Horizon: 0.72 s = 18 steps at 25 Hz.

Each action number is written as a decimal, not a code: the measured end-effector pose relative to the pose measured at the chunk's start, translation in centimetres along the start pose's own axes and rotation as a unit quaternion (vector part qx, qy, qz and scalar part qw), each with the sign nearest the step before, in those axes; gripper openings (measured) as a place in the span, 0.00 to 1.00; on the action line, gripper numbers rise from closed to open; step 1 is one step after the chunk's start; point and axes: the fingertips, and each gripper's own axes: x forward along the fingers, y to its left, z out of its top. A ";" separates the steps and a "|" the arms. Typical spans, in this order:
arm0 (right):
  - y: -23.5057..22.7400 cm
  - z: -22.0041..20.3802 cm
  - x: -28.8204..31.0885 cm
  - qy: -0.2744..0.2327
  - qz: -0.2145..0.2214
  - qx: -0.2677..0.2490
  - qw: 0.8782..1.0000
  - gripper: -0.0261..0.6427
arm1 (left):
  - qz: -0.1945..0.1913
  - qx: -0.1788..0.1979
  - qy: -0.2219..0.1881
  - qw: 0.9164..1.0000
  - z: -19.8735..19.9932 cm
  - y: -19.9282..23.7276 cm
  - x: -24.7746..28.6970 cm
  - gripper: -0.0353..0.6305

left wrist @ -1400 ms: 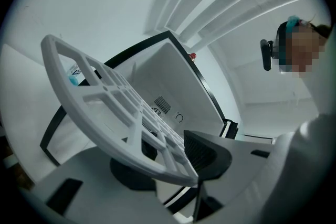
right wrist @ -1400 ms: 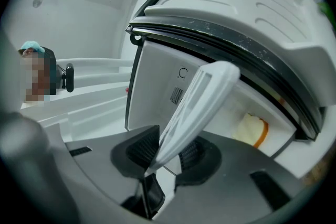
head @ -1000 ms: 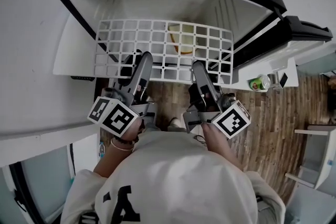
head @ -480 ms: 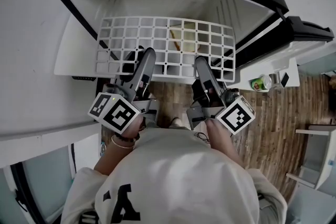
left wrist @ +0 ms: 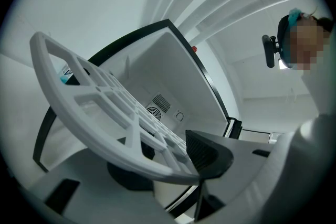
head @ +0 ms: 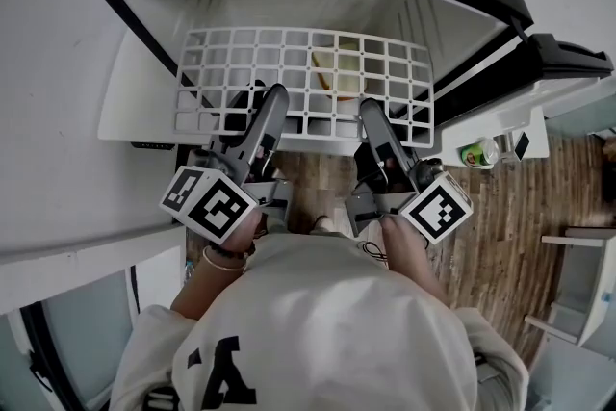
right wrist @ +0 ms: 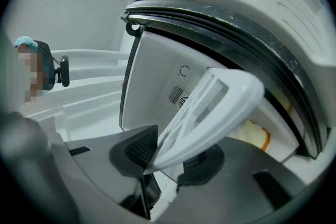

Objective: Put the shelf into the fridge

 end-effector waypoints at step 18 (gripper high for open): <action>-0.3 0.8 1.0 -0.008 -0.002 0.008 1.000 0.25 | -0.014 -0.008 0.015 1.000 0.5 0.2 1.2 0.34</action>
